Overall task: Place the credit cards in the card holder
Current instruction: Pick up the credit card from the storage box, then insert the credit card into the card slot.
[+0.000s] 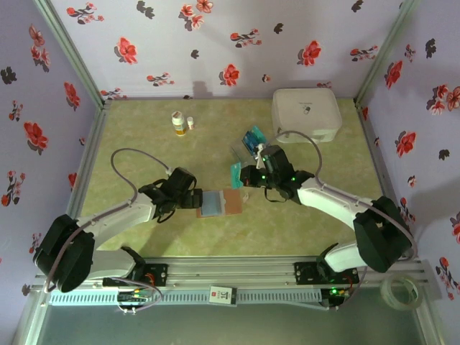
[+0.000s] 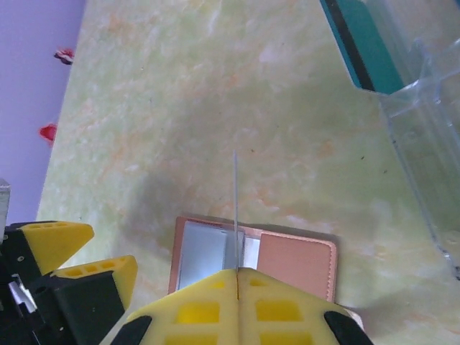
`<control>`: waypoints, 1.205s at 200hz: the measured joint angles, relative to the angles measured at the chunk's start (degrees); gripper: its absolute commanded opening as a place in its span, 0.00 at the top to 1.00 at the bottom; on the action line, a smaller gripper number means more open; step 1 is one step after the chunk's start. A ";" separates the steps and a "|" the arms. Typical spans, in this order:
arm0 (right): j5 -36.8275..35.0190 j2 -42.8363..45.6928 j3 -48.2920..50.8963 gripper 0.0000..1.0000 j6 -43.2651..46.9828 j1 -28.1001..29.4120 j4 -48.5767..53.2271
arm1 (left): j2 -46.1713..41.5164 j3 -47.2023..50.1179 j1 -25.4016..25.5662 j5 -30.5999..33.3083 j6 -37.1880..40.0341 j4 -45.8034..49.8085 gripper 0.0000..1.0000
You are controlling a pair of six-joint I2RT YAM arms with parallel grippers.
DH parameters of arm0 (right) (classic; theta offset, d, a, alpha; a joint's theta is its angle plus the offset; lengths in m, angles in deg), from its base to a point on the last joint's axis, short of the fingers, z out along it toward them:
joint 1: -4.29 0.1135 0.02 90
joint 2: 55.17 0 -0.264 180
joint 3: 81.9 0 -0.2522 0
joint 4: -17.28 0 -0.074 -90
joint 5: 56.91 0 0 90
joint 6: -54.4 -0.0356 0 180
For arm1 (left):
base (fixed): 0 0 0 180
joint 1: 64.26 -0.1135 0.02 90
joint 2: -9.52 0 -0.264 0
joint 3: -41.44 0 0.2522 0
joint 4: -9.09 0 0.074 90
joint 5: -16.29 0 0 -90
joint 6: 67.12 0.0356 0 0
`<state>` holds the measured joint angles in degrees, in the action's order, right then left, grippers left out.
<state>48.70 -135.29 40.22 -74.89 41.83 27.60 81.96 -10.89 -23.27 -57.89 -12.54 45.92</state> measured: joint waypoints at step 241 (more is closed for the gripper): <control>5.49 -13.35 19.47 1.00 -16.48 3.41 -44.81 | 10.25 -3.43 8.57 6.56 0.04 0.81 0.00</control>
<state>54.19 -148.64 59.70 -91.37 45.24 -17.20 92.21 -14.32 -14.70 -51.34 -12.50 46.73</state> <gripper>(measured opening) 0.054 0.996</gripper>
